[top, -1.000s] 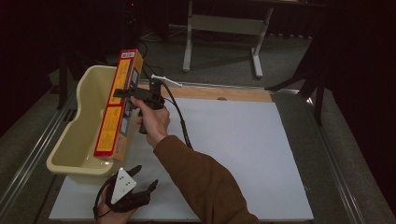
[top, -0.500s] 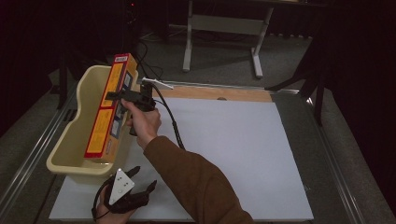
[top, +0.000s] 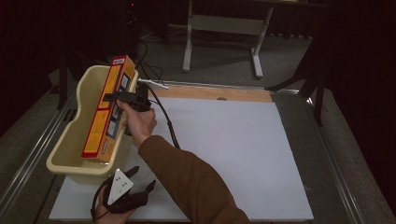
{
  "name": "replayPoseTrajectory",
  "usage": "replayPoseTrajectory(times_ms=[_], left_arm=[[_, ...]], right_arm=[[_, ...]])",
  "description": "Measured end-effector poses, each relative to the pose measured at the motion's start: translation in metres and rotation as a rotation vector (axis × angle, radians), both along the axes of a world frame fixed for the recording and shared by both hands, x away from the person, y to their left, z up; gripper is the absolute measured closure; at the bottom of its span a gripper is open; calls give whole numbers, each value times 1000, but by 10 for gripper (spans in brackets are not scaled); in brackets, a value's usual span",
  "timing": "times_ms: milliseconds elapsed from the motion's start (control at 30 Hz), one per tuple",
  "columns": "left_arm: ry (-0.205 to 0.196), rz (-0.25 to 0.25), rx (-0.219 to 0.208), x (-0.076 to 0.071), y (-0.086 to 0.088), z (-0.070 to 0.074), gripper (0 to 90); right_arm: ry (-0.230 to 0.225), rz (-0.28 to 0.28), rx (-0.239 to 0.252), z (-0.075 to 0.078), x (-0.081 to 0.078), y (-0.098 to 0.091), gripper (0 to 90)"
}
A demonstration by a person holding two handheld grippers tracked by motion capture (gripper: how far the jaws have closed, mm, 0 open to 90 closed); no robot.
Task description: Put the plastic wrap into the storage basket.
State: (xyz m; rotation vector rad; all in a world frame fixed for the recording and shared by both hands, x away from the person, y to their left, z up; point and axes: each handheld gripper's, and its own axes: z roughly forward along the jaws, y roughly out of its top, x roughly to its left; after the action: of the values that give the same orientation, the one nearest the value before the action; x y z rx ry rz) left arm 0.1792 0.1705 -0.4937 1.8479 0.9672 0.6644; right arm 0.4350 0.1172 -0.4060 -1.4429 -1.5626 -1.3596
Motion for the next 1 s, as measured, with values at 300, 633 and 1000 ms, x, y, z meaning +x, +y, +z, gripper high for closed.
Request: replayPoseTrajectory(times_ms=[300, 633, 1000], left_arm=[[-1, 2, 1, 0, 0, 0, 281], [-6, 9, -2, 0, 2, 1, 281], [-14, 17, -6, -1, 2, 1, 281]], right_arm=[[41, 18, -34, -4, -10, 7, 388], [71, 5, -121, -11, -8, 9, 381], [62, 5, -182, -7, -11, 10, 324]])
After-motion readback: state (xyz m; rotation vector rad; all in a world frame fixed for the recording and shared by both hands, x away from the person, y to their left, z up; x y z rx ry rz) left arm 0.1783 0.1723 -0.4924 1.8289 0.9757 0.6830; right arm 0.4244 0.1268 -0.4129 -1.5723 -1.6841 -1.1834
